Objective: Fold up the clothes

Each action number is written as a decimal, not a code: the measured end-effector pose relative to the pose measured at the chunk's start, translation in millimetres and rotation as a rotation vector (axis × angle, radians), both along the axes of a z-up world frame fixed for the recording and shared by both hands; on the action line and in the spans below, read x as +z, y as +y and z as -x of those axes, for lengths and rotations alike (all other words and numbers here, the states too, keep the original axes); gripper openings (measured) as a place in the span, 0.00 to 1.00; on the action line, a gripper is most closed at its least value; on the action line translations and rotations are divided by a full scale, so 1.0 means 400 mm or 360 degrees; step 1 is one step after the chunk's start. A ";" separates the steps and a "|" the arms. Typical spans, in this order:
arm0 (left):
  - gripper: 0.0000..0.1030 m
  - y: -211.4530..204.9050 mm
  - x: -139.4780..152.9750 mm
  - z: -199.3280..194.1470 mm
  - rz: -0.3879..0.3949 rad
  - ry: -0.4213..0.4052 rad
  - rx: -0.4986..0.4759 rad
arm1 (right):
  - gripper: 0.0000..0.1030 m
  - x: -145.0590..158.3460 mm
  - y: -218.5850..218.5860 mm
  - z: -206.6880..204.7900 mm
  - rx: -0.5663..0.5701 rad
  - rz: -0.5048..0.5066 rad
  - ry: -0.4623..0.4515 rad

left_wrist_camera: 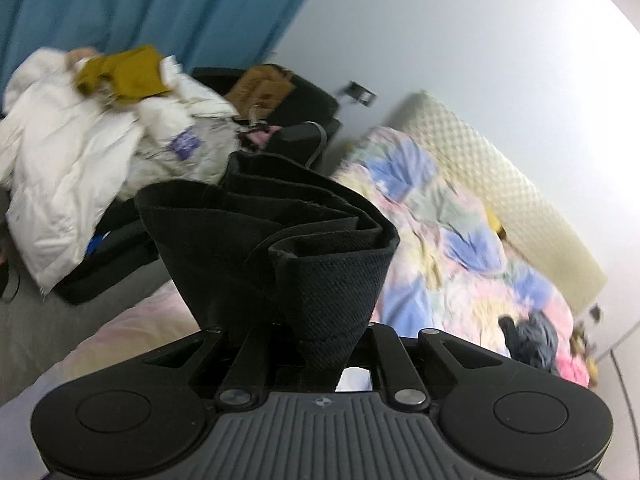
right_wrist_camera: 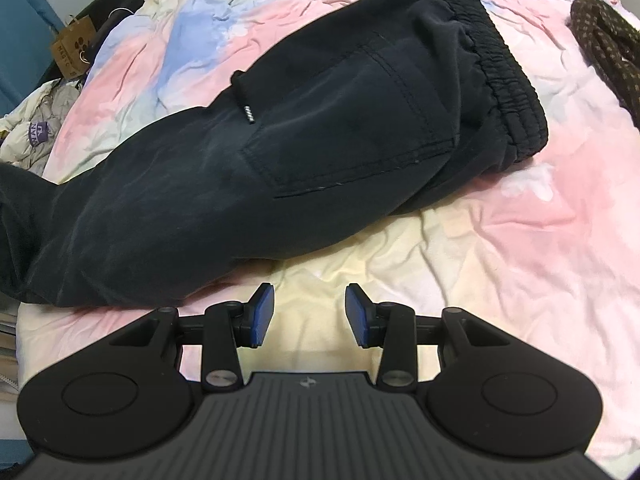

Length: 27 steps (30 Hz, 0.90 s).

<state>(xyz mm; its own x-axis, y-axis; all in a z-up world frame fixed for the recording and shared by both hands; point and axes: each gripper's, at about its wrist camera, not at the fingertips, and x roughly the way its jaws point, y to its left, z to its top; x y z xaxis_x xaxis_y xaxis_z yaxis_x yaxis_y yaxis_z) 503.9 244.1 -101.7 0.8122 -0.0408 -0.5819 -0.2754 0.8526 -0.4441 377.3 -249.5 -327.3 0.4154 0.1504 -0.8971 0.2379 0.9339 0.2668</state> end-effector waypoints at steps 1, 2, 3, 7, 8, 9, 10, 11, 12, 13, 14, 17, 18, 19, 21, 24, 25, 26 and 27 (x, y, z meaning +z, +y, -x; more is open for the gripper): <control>0.09 -0.031 0.004 -0.008 -0.0008 0.0005 -0.0014 | 0.41 -0.002 -0.012 -0.001 -0.0006 -0.0012 0.0000; 0.09 -0.062 0.007 -0.016 -0.0008 0.0009 -0.0031 | 0.41 -0.001 -0.025 -0.002 -0.0022 -0.0030 -0.0002; 0.09 -0.092 0.008 -0.025 -0.0003 0.0011 -0.0050 | 0.41 0.000 -0.039 -0.005 -0.0041 -0.0056 -0.0007; 0.09 -0.214 -0.011 -0.045 -0.0021 0.0035 -0.0156 | 0.41 0.013 -0.093 -0.015 -0.0069 -0.0114 -0.0038; 0.09 -0.247 -0.023 -0.052 -0.0017 0.0045 -0.0181 | 0.41 0.015 -0.106 -0.017 -0.0064 -0.0105 -0.0047; 0.09 -0.281 -0.035 -0.058 -0.0017 0.0055 -0.0208 | 0.41 0.016 -0.118 -0.019 -0.0062 -0.0091 -0.0051; 0.09 -0.314 -0.049 -0.065 -0.0019 0.0067 -0.0235 | 0.42 0.014 -0.131 -0.022 -0.0068 -0.0066 -0.0046; 0.09 -0.345 -0.067 -0.069 -0.0020 0.0083 -0.0259 | 0.43 0.012 -0.145 -0.023 -0.0074 -0.0043 -0.0037; 0.09 -0.375 -0.089 -0.071 -0.0020 0.0103 -0.0281 | 0.43 0.010 -0.157 -0.023 -0.0078 -0.0039 -0.0031; 0.09 -0.409 -0.115 -0.074 -0.0025 0.0135 -0.0309 | 0.43 0.007 -0.170 -0.022 -0.0082 -0.0042 -0.0028; 0.09 -0.446 -0.142 -0.079 -0.0031 0.0175 -0.0340 | 0.43 0.004 -0.181 -0.021 -0.0087 -0.0044 -0.0026; 0.09 -0.549 -0.237 -0.085 -0.0081 0.0300 -0.0473 | 0.43 -0.008 -0.208 -0.016 -0.0099 -0.0050 -0.0013; 0.09 -0.582 -0.269 -0.085 -0.0107 0.0345 -0.0515 | 0.43 -0.015 -0.215 -0.015 -0.0100 -0.0050 -0.0002; 0.09 -0.609 -0.300 -0.074 -0.0130 0.0385 -0.0542 | 0.43 -0.022 -0.221 -0.012 -0.0102 -0.0048 0.0009; 0.09 -0.659 -0.364 -0.043 -0.0177 0.0462 -0.0581 | 0.43 -0.035 -0.233 0.000 -0.0113 -0.0055 0.0029; 0.10 -0.734 -0.459 0.004 -0.0247 0.0577 -0.0639 | 0.43 -0.057 -0.244 0.020 -0.0136 -0.0077 0.0062; 0.10 -0.744 -0.477 0.008 -0.0264 0.0601 -0.0651 | 0.43 -0.065 -0.247 0.027 -0.0141 -0.0086 0.0076; 0.10 -0.745 -0.487 0.007 -0.0277 0.0616 -0.0659 | 0.43 -0.076 -0.249 0.034 -0.0140 -0.0093 0.0095; 0.10 -0.746 -0.498 0.005 -0.0290 0.0631 -0.0667 | 0.43 -0.085 -0.247 0.038 -0.0133 -0.0101 0.0106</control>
